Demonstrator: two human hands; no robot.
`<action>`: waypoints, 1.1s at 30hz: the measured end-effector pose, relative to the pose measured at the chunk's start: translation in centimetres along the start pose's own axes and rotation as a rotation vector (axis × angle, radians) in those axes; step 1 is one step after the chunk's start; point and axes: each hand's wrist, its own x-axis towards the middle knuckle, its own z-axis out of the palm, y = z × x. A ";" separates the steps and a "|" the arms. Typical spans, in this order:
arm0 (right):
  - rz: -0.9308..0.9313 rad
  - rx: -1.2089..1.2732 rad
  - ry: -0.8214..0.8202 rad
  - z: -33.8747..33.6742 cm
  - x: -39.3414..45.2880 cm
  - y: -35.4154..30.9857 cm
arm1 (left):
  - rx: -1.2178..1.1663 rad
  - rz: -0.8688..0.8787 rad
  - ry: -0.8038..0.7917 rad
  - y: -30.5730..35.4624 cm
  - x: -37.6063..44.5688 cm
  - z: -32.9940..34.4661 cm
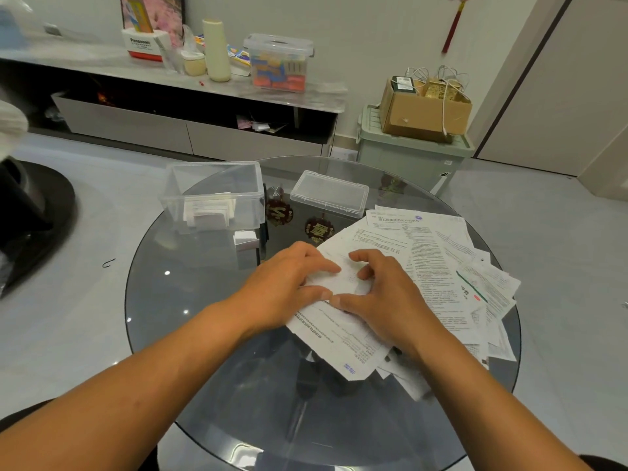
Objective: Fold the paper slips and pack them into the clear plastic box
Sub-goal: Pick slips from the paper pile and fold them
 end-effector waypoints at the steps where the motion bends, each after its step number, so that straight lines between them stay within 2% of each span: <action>1: 0.009 -0.014 -0.024 -0.3 0.2 0.1 | 0.036 0.003 -0.041 -0.1 0.1 -0.1; 4: 0.013 -0.056 -0.093 -1.4 0.5 0.6 | 0.070 -0.037 -0.097 0.2 0.3 -0.4; 11: -0.021 -0.094 -0.146 -1.8 0.5 1.0 | 0.031 -0.137 -0.096 0.9 0.7 -0.4; 18: -0.036 -0.093 -0.129 -1.7 0.4 0.7 | -0.139 -0.299 0.145 1.5 0.0 -0.9; 22: -0.091 -0.180 -0.270 -2.1 -0.1 0.6 | 0.025 -0.458 0.317 -1.6 -1.7 -4.4; 25: -0.131 -0.259 -0.275 -1.8 -0.2 0.4 | 0.127 -0.531 0.301 -4.0 -2.7 -5.5; 29: -0.195 -0.356 -0.173 -1.8 -0.6 -0.1 | 0.226 -0.507 0.343 -4.8 -3.4 -5.5; 33: -0.236 -0.437 -0.230 -1.8 -1.7 -0.4 | 0.376 -0.476 0.363 -3.3 -3.6 -5.8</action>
